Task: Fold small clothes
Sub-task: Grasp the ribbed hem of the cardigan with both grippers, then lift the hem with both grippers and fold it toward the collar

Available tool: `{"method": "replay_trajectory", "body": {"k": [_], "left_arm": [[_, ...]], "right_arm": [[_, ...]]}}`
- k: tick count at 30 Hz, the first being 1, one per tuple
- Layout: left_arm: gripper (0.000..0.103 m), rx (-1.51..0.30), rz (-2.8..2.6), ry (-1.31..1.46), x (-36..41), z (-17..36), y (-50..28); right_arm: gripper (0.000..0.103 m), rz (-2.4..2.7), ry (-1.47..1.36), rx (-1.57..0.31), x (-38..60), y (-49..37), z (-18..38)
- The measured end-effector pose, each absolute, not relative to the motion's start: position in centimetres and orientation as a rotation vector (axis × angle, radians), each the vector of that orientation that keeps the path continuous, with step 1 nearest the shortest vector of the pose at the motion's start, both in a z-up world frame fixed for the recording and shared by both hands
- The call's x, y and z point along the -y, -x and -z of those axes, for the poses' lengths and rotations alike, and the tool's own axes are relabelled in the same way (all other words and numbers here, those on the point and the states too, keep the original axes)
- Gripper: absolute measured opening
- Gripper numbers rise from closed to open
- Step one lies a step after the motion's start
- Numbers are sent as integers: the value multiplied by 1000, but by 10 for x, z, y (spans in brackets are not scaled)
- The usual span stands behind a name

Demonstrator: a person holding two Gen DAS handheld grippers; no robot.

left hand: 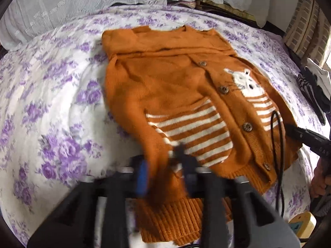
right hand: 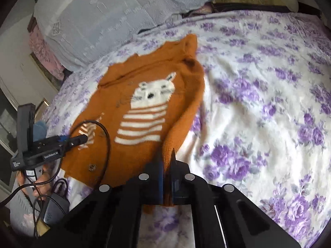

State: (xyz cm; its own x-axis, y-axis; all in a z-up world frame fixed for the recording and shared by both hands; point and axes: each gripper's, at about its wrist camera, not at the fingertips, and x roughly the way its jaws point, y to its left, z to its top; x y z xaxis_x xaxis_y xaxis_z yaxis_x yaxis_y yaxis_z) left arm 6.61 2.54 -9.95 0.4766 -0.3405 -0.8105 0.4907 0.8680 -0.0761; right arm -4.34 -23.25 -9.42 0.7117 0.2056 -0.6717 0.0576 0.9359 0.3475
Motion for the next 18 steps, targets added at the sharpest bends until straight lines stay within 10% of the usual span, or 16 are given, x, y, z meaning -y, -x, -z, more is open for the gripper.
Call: {"method": "replay_trajectory", "body": {"k": [18], "left_arm": [[11, -806, 485, -95, -22, 28, -112]], "right_arm": [[5, -135, -388, -621, 241, -8, 32]]}}
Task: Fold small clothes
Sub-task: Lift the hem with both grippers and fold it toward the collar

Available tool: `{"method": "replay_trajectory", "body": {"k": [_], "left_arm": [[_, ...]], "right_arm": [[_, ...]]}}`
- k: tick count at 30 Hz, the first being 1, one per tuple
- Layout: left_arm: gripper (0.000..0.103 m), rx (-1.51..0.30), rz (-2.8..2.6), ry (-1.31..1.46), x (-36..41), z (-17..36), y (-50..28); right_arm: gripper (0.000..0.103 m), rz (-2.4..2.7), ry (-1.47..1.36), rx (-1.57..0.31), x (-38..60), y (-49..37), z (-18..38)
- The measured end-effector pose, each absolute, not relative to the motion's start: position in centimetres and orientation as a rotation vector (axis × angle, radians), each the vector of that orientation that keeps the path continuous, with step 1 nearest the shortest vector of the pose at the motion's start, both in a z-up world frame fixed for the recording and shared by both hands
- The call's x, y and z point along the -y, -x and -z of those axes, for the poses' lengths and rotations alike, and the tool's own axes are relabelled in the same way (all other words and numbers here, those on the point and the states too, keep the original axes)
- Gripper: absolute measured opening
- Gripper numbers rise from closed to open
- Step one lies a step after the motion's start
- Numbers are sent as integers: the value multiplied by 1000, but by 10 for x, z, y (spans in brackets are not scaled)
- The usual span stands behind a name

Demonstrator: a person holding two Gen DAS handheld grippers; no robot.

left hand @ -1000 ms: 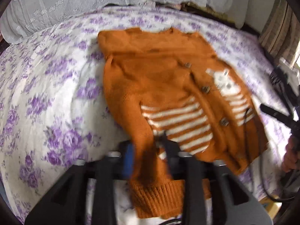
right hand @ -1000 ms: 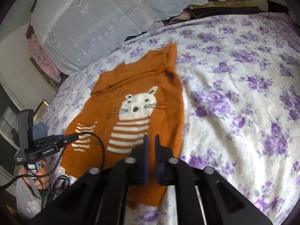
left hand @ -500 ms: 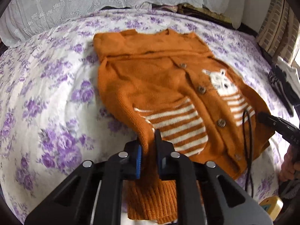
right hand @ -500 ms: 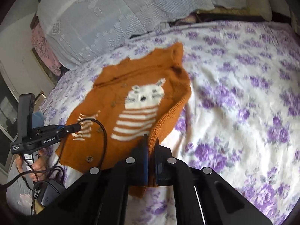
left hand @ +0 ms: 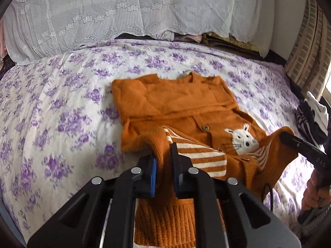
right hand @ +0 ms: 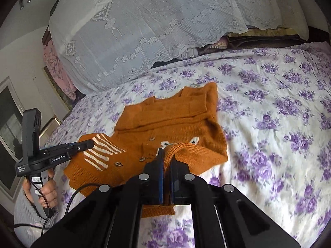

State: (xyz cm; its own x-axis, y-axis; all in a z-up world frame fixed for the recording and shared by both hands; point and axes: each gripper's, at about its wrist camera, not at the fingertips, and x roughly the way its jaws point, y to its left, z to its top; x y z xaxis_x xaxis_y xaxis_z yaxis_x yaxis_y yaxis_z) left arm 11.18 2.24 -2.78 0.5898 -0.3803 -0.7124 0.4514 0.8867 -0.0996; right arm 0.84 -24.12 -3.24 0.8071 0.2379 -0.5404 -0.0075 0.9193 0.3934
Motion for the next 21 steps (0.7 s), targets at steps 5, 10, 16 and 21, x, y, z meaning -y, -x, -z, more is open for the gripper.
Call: {"method": "replay_trajectory", "body": {"k": [5, 10, 16, 21], "left_arm": [[11, -803, 471, -68, -24, 23, -126], [12, -805, 453, -68, -23, 21, -139], [12, -813, 440, -64, -23, 21, -155], [12, -818, 423, -70, -21, 21, -170]], "right_arm": [[5, -131, -402, -600, 247, -21, 22], [5, -125, -418, -585, 252, -37, 14], [5, -124, -443, -584, 256, -58, 12], [5, -121, -455, -590, 258, -75, 12]]}}
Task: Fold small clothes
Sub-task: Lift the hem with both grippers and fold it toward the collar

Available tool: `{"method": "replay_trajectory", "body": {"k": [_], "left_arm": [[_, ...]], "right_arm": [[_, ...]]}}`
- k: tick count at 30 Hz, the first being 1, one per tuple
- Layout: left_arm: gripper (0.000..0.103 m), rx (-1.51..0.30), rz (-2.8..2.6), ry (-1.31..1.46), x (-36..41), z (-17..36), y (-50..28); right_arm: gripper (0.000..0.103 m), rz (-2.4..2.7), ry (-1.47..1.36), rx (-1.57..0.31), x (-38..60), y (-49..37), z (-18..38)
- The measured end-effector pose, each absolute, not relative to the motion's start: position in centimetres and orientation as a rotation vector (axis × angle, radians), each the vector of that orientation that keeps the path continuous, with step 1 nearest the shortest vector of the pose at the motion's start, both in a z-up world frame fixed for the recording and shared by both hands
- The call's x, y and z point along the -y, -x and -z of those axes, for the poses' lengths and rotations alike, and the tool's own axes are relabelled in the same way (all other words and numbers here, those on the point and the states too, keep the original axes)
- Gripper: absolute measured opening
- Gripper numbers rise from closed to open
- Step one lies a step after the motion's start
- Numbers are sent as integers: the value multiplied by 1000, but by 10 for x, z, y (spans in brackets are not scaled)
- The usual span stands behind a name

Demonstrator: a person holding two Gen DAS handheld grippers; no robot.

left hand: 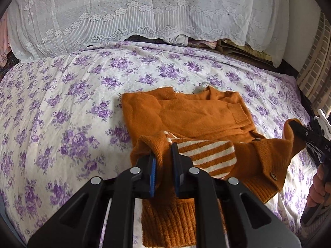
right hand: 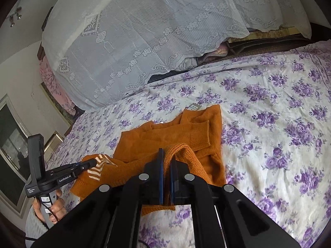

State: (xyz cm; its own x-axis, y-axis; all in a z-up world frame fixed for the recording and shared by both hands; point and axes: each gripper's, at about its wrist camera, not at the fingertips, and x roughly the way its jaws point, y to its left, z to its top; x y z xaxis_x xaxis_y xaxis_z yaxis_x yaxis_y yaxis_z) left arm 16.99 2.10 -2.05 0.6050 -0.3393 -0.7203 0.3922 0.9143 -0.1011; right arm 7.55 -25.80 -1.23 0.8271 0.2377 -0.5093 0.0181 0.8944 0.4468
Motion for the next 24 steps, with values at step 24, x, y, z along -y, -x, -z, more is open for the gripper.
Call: {"method": "replay_trajectory", "body": {"k": [24], "left_arm": [[14, -864, 386, -63, 2, 28, -251]], "right_arm": [[5, -65, -516, -621, 286, -161, 31]]}}
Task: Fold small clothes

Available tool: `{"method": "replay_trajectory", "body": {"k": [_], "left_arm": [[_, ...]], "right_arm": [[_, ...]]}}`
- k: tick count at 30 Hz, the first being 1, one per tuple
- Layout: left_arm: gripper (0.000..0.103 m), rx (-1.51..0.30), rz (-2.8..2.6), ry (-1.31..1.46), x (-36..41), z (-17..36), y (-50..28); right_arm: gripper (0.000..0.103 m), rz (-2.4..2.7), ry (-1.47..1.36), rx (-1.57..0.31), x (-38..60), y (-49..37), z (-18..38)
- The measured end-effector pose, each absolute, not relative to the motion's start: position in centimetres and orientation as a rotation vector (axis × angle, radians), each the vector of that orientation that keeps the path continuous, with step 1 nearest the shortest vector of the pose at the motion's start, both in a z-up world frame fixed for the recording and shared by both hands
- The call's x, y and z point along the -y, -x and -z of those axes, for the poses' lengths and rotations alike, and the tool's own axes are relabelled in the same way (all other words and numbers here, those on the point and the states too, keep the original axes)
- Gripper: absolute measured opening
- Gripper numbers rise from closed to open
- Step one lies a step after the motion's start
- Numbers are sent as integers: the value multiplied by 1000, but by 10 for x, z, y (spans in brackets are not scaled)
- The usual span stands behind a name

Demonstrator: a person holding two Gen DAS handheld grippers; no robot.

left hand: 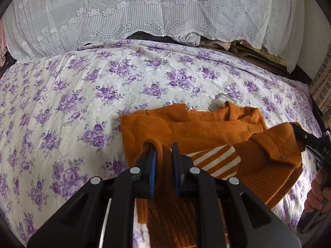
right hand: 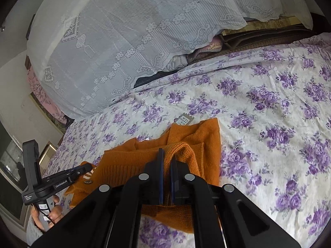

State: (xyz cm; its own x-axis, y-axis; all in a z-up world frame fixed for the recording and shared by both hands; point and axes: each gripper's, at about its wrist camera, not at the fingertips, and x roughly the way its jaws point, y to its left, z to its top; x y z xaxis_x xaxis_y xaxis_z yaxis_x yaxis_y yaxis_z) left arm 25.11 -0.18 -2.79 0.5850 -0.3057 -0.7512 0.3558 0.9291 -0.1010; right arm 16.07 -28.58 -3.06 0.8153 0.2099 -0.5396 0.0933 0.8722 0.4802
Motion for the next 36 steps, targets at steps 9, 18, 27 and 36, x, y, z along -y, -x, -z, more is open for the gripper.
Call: {"method": "replay_trajectory", "body": {"k": [9, 18, 27, 36], "left_arm": [[15, -862, 303, -52, 1, 46, -281], [19, -902, 219, 8, -29, 76, -300], [51, -714, 235, -304, -17, 57, -233], [53, -676, 389, -455, 10, 65, -177]], "right_arm": [[6, -16, -539, -671, 300, -206, 56], [14, -3, -635, -718, 322, -236, 91], [39, -38, -630, -624, 323, -200, 59], [53, 4, -653, -593, 334, -169, 56]]}}
